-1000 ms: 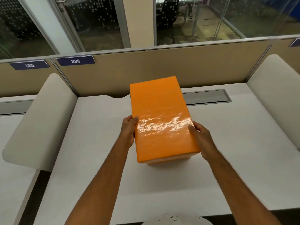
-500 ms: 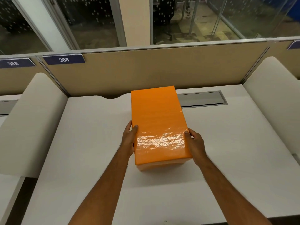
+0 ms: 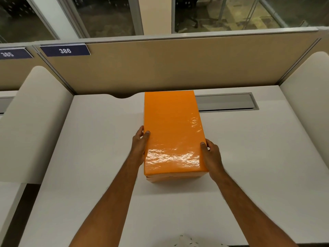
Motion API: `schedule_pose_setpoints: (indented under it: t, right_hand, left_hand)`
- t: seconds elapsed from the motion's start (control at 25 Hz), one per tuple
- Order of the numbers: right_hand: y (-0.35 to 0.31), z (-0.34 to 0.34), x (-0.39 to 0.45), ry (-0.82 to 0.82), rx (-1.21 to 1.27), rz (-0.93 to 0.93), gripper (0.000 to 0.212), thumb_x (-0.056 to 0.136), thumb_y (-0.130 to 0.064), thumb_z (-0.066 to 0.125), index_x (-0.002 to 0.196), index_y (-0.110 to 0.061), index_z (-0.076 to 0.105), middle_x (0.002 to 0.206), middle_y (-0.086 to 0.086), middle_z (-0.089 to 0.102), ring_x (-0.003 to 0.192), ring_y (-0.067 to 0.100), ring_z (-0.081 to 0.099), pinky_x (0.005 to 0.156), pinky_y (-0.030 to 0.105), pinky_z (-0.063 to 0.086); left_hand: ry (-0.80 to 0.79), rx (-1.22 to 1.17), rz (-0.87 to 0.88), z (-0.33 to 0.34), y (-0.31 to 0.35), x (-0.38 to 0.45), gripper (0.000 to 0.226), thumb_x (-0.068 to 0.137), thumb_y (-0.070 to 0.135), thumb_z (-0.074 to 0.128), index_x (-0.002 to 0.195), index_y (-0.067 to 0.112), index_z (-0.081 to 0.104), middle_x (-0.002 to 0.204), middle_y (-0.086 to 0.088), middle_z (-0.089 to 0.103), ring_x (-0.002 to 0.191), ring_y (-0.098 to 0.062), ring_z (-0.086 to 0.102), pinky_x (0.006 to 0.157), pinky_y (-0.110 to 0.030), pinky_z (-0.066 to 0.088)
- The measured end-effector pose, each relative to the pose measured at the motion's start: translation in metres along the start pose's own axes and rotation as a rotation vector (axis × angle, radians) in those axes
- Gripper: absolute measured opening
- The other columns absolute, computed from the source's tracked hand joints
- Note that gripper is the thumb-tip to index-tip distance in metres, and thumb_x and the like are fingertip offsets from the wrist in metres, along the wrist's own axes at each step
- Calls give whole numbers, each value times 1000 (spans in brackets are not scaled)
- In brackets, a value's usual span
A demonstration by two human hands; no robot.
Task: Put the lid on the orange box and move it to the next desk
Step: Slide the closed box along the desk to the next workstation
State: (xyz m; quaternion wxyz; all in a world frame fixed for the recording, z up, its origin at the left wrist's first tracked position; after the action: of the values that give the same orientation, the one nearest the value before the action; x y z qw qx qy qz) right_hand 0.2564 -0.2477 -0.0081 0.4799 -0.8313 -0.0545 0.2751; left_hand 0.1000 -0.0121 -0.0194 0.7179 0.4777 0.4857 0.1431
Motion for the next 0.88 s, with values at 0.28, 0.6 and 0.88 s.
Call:
schedule_pose_setpoints:
  t: [0.28,0.6,0.88]
  right_hand:
    - [7,4,9,-35,-82,-74,30,108,-32,41,124,-18,62,119,12,67,103,32,66,95,51,57]
    - [23,5,10,-81,-256,-51,49,107,-43,32,145,-17,49,142,21,47,132,39,46,110,53,41]
    - [28,6,7,-106,-106,14,68,98,-68,31,138,-20,55,145,19,52,131,37,50,109,52,42]
  left_hand:
    - [39,51,3,-7,-13,3,58,105,38,59,159,24,42,151,-10,61,123,-36,69,103,-62,57]
    - [75,144,45,-1,-17,-8,56,107,40,53,159,21,43,145,-10,64,120,-37,70,101,-57,59]
    - [149,191,90,2,-25,-7,49,109,37,49,153,16,50,139,-13,67,116,-35,71,98,-52,60]
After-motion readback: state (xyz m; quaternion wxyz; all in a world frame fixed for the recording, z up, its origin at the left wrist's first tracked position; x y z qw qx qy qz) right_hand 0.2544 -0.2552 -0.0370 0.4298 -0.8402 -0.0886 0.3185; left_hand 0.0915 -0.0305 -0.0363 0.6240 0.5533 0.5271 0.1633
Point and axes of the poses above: each hand's wrist, its own x-axis towards the middle knuckle, its own z-axis out of the palm, y = z × x, the point moved 2 cm from there along x, towards the middle knuckle
